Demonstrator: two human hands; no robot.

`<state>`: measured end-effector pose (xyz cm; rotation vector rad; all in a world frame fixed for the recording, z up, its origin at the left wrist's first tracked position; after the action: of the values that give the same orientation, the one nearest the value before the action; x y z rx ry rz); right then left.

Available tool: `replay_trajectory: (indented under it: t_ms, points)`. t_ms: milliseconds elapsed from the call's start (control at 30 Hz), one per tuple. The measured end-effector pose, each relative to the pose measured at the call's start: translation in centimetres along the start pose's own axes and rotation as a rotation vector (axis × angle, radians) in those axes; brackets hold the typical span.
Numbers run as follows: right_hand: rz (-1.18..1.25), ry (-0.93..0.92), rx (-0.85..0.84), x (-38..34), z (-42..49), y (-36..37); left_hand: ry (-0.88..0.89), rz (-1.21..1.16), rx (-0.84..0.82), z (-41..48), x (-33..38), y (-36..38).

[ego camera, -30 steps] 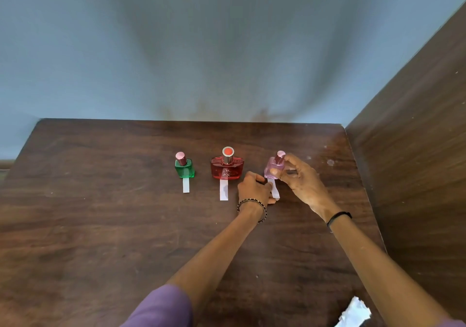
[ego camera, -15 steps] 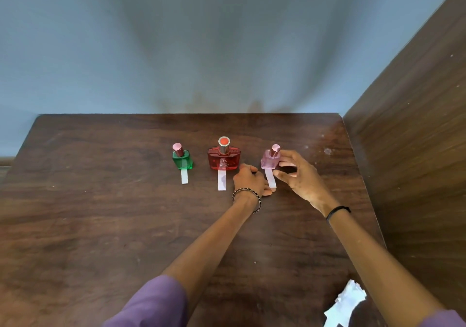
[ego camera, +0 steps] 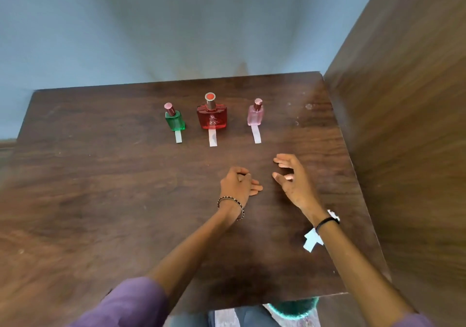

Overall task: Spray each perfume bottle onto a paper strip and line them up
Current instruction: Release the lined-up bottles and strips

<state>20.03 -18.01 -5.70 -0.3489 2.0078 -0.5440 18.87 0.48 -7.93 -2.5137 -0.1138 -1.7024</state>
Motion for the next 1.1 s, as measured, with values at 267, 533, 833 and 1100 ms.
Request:
replay_trajectory:
  t_ms: [267,533,833,1100]
  points:
    - [0.09,0.087,0.023,3.3,-7.3,-0.9,-0.023,0.015,-0.189,-8.7,-4.1,1.7]
    - [-0.119,0.118,0.421,6.6,-13.4,-5.8,0.212,0.344,-0.338,-11.3,-2.5,3.7]
    - [-0.348,0.206,0.428,9.8,-15.1,-5.9,0.238,0.387,-0.569,-13.9,-2.1,8.1]
    - [-0.41,0.162,0.402,10.2,-14.3,-7.5,0.237,0.555,-0.767,-14.7,-1.6,12.9]
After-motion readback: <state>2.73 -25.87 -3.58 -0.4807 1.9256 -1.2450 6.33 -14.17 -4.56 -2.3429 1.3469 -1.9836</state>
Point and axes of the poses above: each hand's wrist, its own z-axis towards the middle knuckle, its own y-axis out of the palm, x = y × z, the point moved 9 cm from there along z, towards the middle knuckle, and after that the axes turned 15 degrees about y, right-handed, at the moved point
